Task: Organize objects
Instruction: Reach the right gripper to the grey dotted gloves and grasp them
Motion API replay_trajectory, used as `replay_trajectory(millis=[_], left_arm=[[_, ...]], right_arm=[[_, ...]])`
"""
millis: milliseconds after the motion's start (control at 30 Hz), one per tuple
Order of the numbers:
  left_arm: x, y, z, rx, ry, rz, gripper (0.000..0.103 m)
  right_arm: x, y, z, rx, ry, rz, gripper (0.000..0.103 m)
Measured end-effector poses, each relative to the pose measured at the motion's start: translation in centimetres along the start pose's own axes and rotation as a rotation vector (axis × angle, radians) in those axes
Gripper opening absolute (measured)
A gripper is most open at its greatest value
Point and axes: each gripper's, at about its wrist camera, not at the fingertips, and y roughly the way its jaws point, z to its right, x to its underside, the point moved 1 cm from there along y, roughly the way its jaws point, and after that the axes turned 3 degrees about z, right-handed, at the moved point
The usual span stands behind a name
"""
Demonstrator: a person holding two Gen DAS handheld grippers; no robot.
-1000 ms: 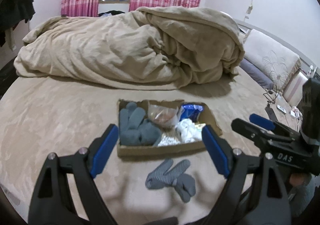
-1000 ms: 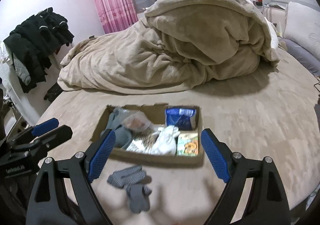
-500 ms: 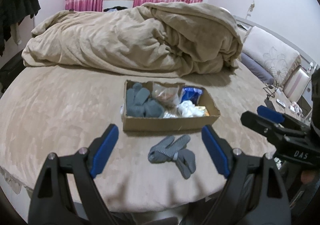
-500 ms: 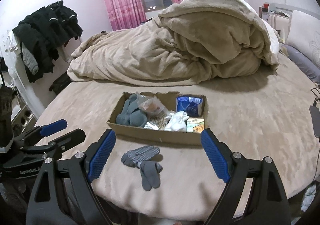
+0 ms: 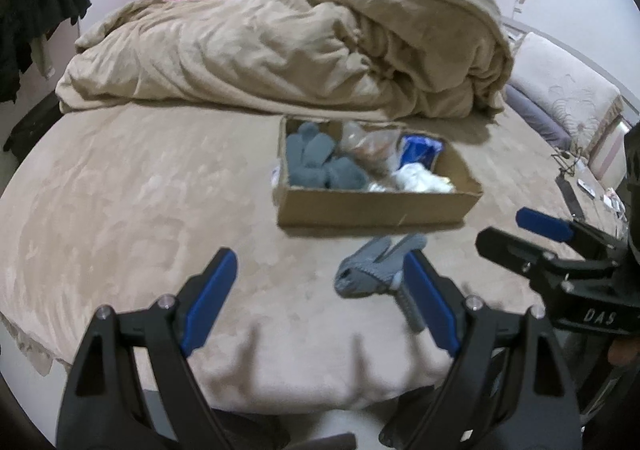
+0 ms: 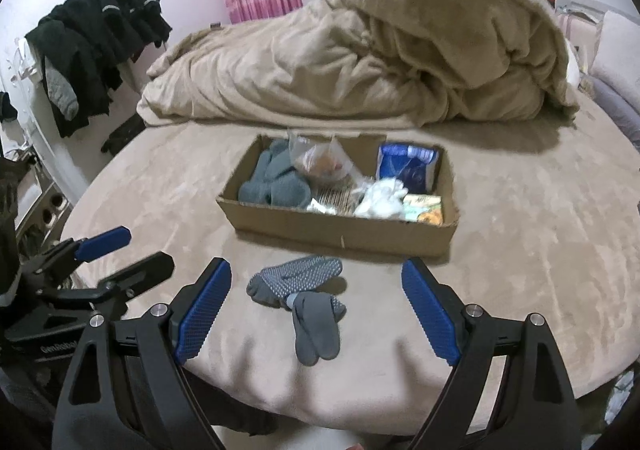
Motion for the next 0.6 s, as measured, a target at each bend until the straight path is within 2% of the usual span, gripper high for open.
replay_trajectory(millis=[600], left_arm=[[1.9,5.1,-3.0,-0.037,-0.05,-0.091,0.086]], right_arm=[[2.5,8.1,0.3,-0.029,0.005,-0.158,0.089]])
